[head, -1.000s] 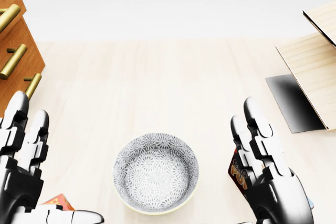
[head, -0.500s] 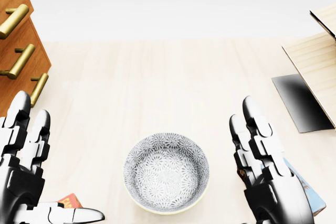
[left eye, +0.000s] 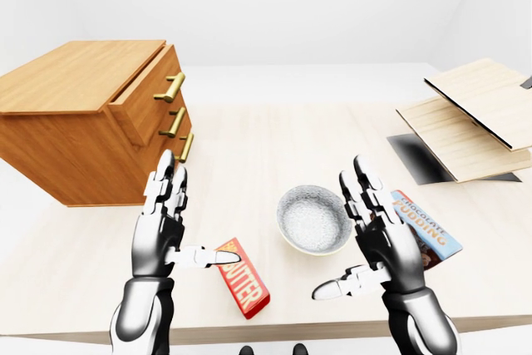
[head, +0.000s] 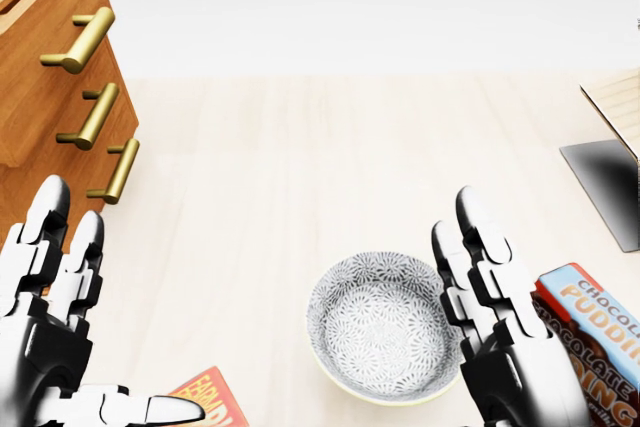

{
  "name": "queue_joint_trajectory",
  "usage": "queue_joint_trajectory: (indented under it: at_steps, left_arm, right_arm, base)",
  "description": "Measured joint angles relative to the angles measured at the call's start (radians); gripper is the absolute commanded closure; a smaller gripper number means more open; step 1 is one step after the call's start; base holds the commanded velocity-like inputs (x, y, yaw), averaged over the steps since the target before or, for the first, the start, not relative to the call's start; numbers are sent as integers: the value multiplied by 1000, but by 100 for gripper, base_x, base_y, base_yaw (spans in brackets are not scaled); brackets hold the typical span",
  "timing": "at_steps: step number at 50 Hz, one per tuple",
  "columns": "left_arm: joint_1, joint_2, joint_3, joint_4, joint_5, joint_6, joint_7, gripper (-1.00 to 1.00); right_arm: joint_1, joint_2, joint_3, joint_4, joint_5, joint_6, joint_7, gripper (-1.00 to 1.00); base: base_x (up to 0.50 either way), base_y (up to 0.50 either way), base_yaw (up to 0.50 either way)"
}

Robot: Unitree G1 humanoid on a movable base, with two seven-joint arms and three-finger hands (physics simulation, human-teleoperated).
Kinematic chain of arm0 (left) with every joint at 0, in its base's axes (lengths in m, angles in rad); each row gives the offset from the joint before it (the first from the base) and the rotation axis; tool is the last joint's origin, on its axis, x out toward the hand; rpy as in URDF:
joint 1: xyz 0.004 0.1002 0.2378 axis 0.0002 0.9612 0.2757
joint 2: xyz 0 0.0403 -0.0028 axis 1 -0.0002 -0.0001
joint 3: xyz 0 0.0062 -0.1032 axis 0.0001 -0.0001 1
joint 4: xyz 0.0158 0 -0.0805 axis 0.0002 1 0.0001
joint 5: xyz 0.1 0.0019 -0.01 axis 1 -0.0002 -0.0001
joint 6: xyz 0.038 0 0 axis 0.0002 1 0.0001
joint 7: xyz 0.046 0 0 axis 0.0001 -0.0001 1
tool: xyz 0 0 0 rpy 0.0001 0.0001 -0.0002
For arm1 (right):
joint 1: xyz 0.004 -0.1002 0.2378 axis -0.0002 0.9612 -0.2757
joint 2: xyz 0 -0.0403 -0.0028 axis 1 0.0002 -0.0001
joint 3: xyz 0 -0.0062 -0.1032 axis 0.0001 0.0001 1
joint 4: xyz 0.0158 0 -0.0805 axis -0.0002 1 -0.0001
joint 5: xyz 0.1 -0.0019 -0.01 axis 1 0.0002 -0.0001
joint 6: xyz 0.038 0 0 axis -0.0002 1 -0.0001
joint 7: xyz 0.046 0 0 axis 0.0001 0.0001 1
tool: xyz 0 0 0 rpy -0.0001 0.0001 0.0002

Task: Close the top drawer of the cabinet and put the bowl on top of it.

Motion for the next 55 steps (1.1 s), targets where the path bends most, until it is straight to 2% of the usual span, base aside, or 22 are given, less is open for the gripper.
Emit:
queue_joint_trajectory:
  at_steps: [24,44,55]
  left_arm:
    - [-70,25,-48,128,70,0,-7,-100]
    - [-241,47,-35,181,65,0,6,-100]
    - [-359,78,-2,250,29,0,18,-100]
  right_arm:
    - [21,0,-9,-43,22,-9,2,-100]
    - [51,3,-24,-60,31,-48,16,-100]
    - [52,13,-44,-25,38,-87,38,-100]
  base:
    - [0,0,0]
    - [0,0,0]
    - [0,0,0]
